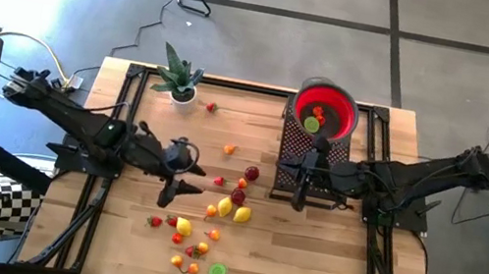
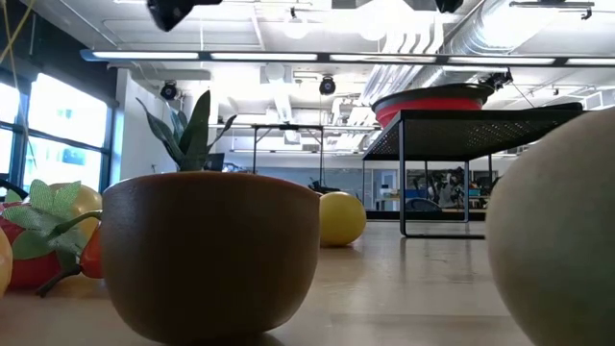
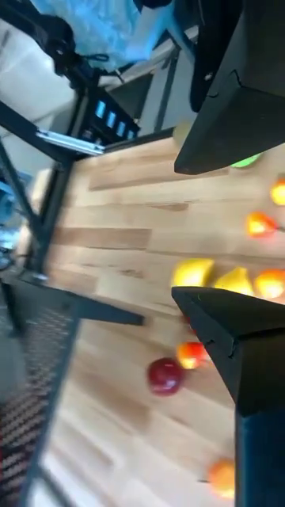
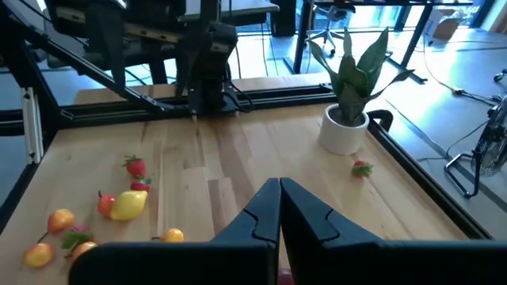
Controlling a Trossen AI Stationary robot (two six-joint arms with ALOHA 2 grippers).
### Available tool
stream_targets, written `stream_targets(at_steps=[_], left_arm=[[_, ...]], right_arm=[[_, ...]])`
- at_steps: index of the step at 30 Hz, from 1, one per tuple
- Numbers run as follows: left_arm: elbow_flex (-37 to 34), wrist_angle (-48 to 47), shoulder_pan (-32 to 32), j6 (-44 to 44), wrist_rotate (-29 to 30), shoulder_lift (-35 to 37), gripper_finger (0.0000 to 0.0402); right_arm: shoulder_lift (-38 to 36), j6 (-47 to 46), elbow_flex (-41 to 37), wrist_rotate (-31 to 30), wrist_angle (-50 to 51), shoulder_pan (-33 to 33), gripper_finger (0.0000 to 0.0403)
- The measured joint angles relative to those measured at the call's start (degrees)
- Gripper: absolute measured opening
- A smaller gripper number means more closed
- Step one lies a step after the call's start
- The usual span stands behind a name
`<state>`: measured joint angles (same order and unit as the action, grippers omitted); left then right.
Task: Pick & Place Fruit
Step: Put the strawberry into the strainer bowl on the shelf
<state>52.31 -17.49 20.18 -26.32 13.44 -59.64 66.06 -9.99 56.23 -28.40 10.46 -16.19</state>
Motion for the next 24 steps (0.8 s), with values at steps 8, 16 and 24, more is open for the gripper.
stream_targets(at_steps=[8,16,24], left_arm=[[0.0,-11.58,6.77,-14.99,3.28,-0.56,0.0241],[0.04,-17.65,13.3,-31.62,3.93,-4.01,0.0241],[0.04,-25.82,18.37,-50.28,-4.16,-9.63,0.0241]], right_arm=[[0.0,-0.82,0.0,0.04,0.03,0.0,0.0003],[0.76,-3.6,0.07,0.15,-0.03,0.02,0.0003],[4.73,-3.76,0.07,1.95,-1.74,0.04,0.0003]])
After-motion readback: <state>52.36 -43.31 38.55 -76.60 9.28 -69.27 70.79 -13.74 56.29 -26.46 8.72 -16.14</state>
